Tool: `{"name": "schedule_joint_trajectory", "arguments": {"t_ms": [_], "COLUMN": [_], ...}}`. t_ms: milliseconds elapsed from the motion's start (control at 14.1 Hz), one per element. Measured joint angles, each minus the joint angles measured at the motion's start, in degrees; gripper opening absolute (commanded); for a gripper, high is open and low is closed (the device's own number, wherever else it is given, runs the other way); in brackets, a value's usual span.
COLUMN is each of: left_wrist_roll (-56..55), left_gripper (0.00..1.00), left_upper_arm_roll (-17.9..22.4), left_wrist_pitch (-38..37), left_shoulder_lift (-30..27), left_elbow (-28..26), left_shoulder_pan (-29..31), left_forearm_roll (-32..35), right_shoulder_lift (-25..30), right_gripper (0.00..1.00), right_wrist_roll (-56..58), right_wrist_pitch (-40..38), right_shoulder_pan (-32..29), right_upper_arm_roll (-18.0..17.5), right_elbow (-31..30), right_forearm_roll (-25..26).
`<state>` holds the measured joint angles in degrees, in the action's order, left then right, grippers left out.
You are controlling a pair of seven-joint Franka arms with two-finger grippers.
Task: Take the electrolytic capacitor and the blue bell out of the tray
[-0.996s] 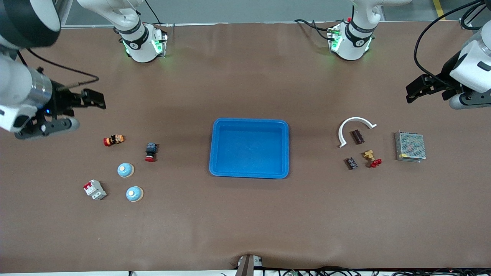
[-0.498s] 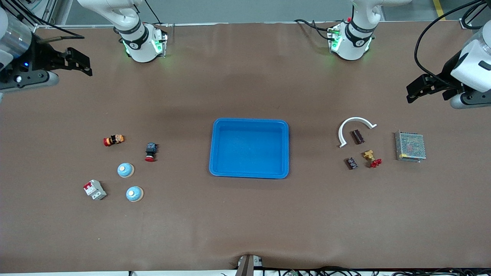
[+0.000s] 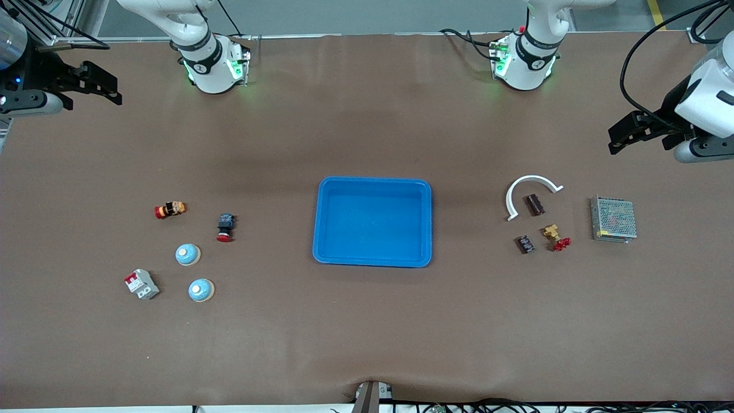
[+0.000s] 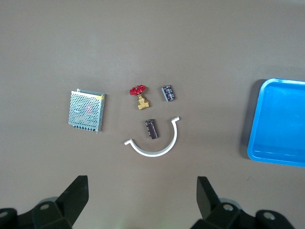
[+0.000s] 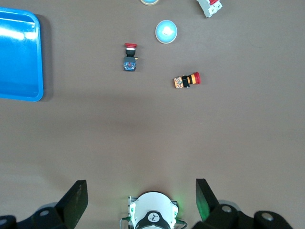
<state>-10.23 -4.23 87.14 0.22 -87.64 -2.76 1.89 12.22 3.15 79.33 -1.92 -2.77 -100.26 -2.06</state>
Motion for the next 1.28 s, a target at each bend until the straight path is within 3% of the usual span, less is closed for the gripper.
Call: {"name": "schedule_joint_trajectory", "arguments": {"t_ms": [356,1280], "left_wrist_roll": [0.0,0.0], "left_gripper": [1.0,1.0], "left_upper_arm_roll": [0.0,-0.1], "left_wrist_pitch": [0.0,0.0], "left_shoulder_lift": [0.0,0.0], "left_elbow": [0.0,0.0], "left_shoulder_pan": [0.0,-0.2], "left_forearm_roll": [0.0,0.0], "right_shoulder_lift": [0.4,0.4], "right_gripper": [1.0,1.0], "right_wrist_roll": [3.7,3.7], "right_wrist_pitch": [0.5,0.8], "right_shoulder_pan": [-3.3,-3.5], "right_upper_arm_roll": [1.2,1.2], "right_elbow": [-0.5,-0.6], "right_forearm_roll": [0.0,0.0]}}
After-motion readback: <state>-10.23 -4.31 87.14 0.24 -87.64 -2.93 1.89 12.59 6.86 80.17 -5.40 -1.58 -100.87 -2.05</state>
